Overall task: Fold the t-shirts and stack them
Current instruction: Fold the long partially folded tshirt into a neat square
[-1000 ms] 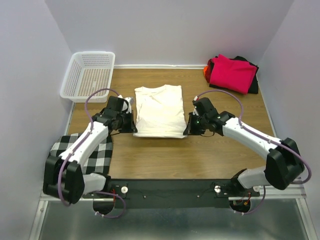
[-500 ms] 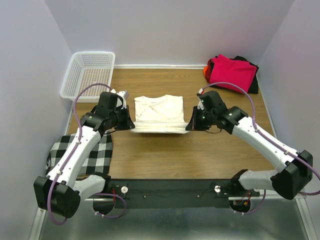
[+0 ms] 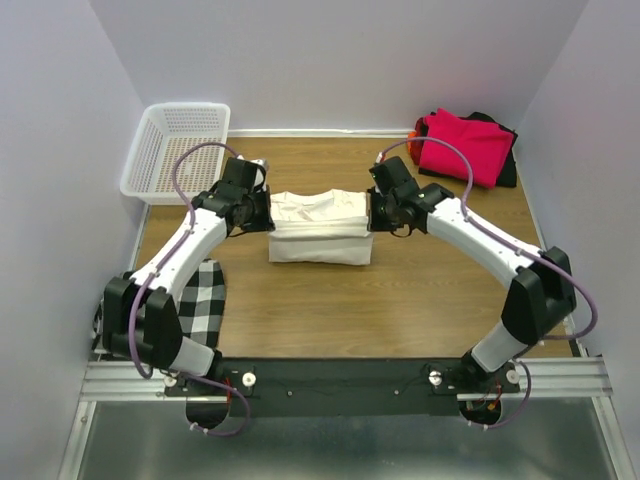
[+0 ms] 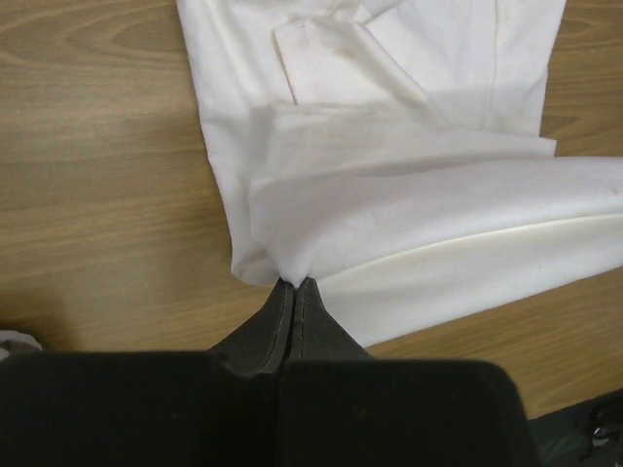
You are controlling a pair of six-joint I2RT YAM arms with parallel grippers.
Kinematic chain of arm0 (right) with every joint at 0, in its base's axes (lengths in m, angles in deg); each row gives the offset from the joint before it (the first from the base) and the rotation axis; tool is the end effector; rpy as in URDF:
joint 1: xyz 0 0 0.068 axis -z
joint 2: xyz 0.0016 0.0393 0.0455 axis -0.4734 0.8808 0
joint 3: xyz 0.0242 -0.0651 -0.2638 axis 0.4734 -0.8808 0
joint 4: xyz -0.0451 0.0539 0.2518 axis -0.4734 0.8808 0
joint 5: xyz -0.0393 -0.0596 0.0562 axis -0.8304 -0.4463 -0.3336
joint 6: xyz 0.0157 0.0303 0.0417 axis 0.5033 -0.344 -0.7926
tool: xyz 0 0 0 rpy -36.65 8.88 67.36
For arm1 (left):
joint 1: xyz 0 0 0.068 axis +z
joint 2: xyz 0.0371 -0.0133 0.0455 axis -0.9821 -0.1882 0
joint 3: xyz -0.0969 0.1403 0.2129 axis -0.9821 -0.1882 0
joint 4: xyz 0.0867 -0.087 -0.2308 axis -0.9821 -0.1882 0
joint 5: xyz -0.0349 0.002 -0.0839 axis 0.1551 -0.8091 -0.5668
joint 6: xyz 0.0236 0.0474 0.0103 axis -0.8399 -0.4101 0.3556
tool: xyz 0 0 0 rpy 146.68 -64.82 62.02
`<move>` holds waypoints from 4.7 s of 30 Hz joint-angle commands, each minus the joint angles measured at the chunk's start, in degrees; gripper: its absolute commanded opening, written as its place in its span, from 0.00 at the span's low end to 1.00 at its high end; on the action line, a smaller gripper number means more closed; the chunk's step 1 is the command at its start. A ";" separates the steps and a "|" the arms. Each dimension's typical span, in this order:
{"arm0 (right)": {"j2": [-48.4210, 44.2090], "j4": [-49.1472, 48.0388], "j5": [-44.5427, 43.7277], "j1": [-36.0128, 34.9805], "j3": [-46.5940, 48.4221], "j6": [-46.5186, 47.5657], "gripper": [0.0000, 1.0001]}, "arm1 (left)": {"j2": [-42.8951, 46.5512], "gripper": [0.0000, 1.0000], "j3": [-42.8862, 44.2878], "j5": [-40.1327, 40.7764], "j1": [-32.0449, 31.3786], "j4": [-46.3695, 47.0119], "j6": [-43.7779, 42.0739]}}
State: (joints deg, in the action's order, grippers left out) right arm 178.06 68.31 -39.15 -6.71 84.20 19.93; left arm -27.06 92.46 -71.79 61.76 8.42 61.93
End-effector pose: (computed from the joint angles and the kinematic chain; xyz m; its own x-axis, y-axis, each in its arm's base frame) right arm 0.2801 0.1911 0.2878 -0.8167 -0.0036 -0.5770 -0.1495 0.9671 0.2056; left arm 0.2843 -0.0938 0.2860 -0.8266 -0.1596 -0.5397 0.0448 0.9372 -0.3458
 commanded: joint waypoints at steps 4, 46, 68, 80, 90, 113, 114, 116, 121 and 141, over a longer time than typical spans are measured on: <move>10.58 -3.67 -10.50 3.58 7.83 6.10 0.01 | -7.42 0.00 4.57 9.55 0.95 4.06 -1.42; 52.08 -5.61 -11.37 8.06 57.05 8.65 0.61 | -35.65 0.54 31.04 23.95 5.08 14.58 -3.71; 34.59 -6.58 -4.11 6.92 36.85 6.81 0.62 | -24.13 0.62 16.19 5.77 2.45 21.29 -7.67; 44.06 -6.49 1.10 5.25 42.99 5.58 0.61 | -32.11 0.57 20.56 9.72 -0.02 20.94 -6.00; 53.65 -6.40 -3.81 5.34 55.90 6.72 0.61 | -49.42 0.57 40.25 14.11 -0.02 14.52 -3.45; 35.83 -4.64 -2.16 4.11 36.95 5.67 0.61 | -35.12 0.57 30.36 9.04 -0.45 14.61 -9.33; 35.39 -4.56 -0.76 3.59 36.32 5.14 0.61 | -33.55 0.57 28.94 8.42 -0.63 14.52 -9.33; 34.86 -4.47 0.30 3.06 35.18 4.61 0.61 | -32.39 0.57 25.26 7.71 -1.24 14.69 -9.33; 36.26 -4.29 2.15 1.04 34.82 4.79 0.61 | -31.42 0.57 20.93 5.51 -3.09 14.87 -9.07; 41.89 -4.73 -2.24 0.86 22.03 5.75 0.53 | -38.19 0.55 13.56 15.87 -4.23 13.38 -5.55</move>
State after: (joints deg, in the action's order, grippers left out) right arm 220.94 59.37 -38.03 -6.07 116.90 25.61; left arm -65.35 111.92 -61.97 57.30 26.58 56.07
